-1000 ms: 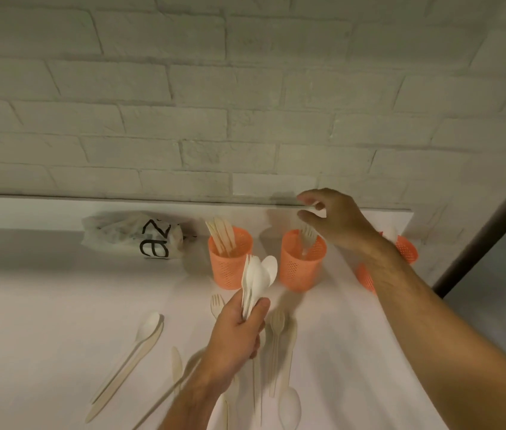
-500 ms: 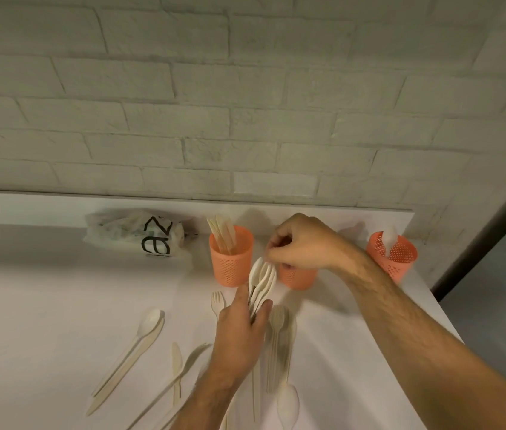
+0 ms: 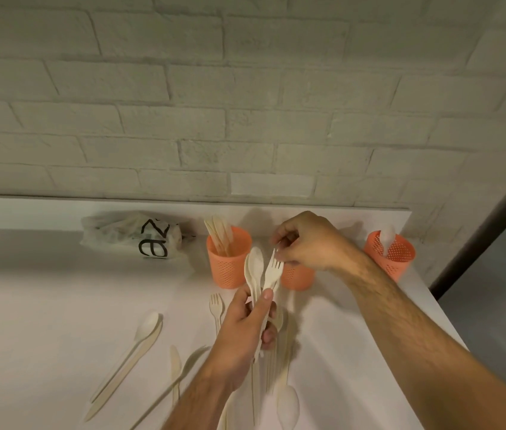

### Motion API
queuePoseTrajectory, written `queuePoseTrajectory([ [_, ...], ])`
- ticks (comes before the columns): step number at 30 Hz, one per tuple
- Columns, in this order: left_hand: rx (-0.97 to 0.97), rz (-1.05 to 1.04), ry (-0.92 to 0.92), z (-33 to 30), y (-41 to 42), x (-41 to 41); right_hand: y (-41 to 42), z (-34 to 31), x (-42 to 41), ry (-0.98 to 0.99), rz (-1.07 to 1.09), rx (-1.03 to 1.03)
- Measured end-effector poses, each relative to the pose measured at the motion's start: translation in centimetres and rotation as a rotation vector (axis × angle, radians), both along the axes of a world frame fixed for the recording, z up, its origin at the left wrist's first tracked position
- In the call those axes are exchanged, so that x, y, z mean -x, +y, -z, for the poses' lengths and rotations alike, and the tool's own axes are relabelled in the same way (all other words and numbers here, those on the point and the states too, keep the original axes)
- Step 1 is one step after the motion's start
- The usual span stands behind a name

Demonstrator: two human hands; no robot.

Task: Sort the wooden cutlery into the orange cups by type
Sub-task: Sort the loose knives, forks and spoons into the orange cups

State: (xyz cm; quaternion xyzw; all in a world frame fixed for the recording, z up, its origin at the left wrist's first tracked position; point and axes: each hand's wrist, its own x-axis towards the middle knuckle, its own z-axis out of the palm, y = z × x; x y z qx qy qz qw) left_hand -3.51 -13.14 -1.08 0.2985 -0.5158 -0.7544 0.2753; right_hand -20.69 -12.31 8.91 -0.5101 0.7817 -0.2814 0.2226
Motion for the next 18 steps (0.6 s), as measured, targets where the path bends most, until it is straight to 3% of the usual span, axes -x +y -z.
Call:
queuePoseTrajectory([
  [4,0.022,0.040,0.063,0.1,-0.5,0.0,0.2,-0.7,0.8,-0.010,0.033,0.112],
  [8,0.054,0.019,0.056,0.4,-0.8,-0.4,0.4,-3.0,3.7,-0.039,0.158,0.454],
  [11,0.016,-0.001,0.058,0.4,-0.8,-0.7,0.6,-4.2,6.4,0.084,0.237,0.576],
  [18,-0.024,0.045,0.104,0.0,-0.4,-0.4,-2.0,1.2,8.6,0.296,0.067,0.316],
])
